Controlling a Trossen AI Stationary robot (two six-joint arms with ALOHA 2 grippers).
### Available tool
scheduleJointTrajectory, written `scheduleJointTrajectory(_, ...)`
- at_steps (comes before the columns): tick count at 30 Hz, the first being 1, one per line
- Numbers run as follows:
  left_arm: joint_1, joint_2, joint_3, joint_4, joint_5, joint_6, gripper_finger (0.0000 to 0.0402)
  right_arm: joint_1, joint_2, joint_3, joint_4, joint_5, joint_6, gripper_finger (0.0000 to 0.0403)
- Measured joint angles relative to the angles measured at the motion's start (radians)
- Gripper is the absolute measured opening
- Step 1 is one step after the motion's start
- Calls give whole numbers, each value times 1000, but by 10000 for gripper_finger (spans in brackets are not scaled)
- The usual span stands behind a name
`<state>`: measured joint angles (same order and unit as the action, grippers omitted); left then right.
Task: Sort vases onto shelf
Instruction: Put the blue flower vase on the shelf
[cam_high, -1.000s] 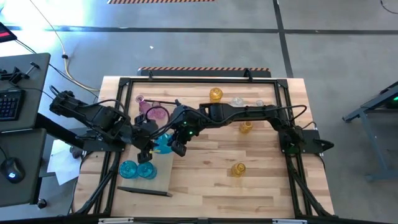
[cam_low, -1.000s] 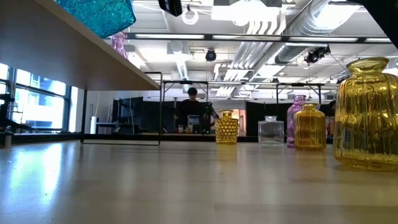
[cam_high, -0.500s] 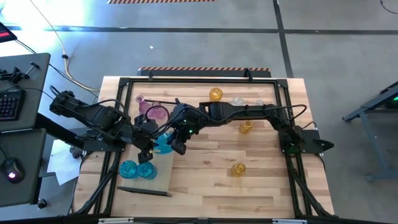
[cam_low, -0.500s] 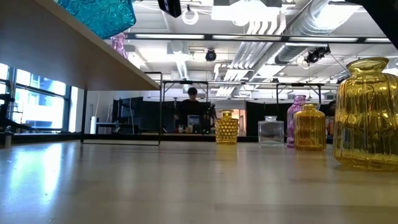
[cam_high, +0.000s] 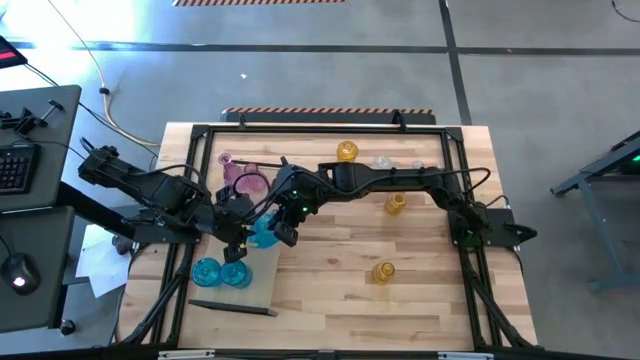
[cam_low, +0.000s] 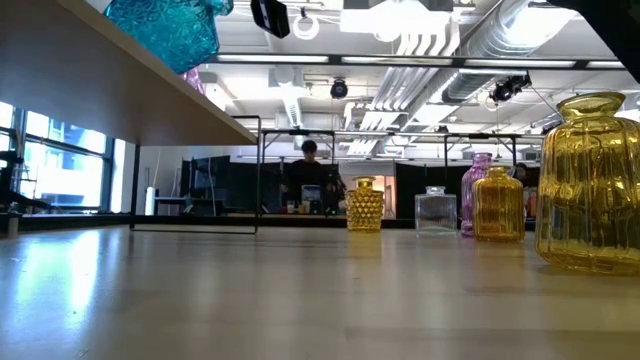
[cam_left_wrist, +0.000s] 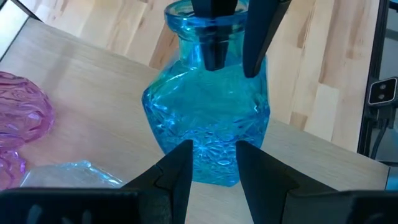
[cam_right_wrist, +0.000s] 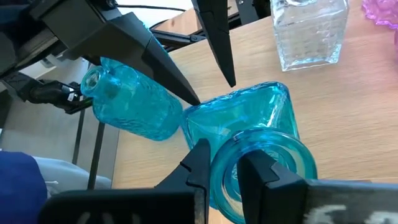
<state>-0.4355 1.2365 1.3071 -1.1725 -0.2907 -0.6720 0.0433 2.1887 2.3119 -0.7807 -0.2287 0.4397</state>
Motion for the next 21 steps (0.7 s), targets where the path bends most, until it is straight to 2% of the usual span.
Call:
scheduleJointTrajectory(13,0,-40,-5,-34,-9,-34,119,-6,1,0,43,7,1,26)
scheduleJointTrajectory(21,-26,-40,-79,-31,29,-63,119,-6,2,0,41,-1,7,26)
